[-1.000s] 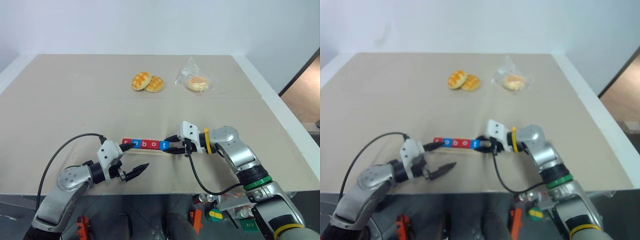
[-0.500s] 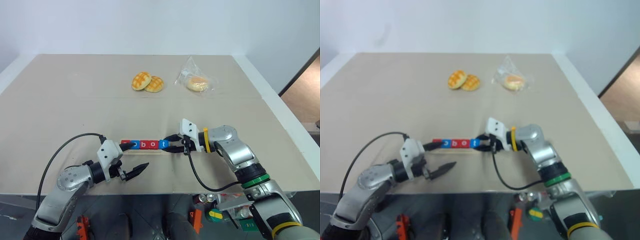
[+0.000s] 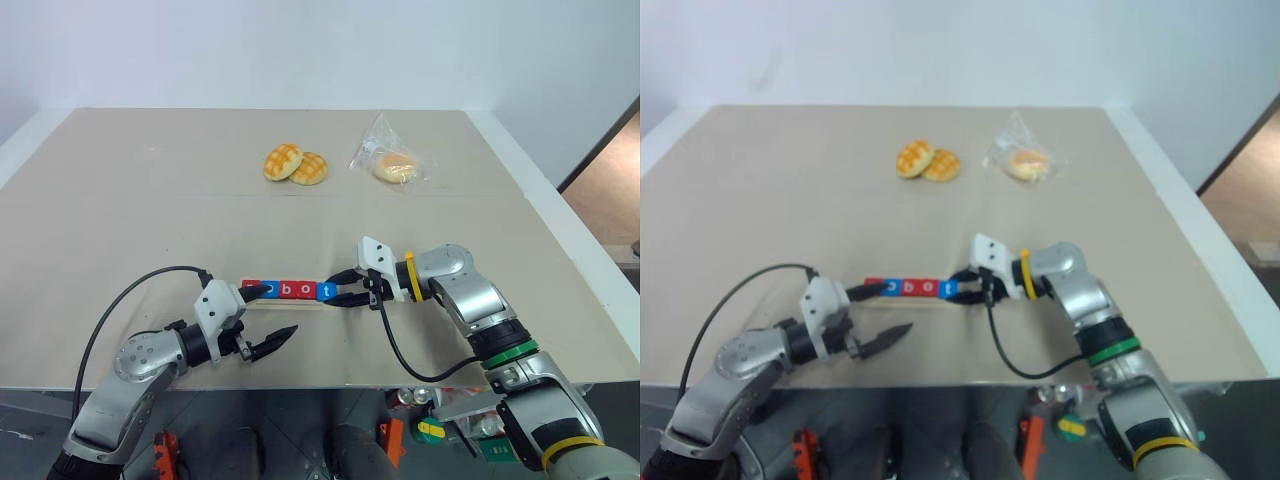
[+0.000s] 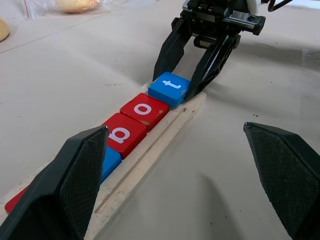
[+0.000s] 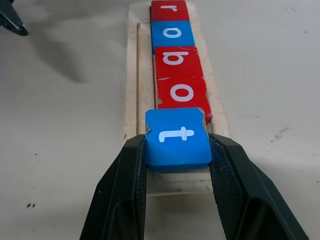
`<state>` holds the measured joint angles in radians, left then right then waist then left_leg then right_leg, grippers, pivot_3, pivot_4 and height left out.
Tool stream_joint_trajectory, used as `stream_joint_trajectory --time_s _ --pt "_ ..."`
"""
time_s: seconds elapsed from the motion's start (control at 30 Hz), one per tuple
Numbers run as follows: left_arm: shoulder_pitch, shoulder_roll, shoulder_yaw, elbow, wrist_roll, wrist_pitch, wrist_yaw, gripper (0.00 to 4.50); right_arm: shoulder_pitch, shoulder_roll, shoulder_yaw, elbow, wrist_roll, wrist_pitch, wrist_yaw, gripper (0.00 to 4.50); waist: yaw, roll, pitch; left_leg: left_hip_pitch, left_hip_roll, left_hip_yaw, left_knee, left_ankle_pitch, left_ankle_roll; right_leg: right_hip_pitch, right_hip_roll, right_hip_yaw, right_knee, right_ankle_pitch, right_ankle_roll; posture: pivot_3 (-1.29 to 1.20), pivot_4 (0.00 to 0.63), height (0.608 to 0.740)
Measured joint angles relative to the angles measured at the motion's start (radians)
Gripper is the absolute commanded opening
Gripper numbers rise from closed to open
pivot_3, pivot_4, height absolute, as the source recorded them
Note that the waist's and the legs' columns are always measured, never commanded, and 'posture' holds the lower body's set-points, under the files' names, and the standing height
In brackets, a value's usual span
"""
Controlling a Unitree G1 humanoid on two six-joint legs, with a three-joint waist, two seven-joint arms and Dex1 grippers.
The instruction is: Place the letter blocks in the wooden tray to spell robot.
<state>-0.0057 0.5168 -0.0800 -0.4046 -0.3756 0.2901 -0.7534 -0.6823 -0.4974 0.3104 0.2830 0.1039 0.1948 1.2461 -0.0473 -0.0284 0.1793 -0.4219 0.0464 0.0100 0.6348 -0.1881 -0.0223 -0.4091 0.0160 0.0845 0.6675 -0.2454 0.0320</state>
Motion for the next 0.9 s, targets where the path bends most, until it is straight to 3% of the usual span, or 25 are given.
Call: stream_joint_trajectory --time_s 0.53,0.9 --pt "0.018 0.0 0.0 -0.011 0.003 0.0 0.004 4.5 -0.069 0.025 0.007 0.144 -0.032 -0.083 0.039 1.74 0.0 0.0 0.0 0.0 0.0 0.0 0.0 0.0 0.0 0.0 0.0 0.0 0.0 0.0 0.0 0.0 0.15 0.74" --pt "0.019 0.0 0.0 -0.011 0.005 0.0 0.004 4.5 -0.087 0.035 0.006 0.153 -0.028 -0.026 0.063 1.74 0.0 0.0 0.0 0.0 0.0 0.0 0.0 0.0 0.0 0.0 0.0 0.0 0.0 0.0 0.0 0.0 0.15 0.74"
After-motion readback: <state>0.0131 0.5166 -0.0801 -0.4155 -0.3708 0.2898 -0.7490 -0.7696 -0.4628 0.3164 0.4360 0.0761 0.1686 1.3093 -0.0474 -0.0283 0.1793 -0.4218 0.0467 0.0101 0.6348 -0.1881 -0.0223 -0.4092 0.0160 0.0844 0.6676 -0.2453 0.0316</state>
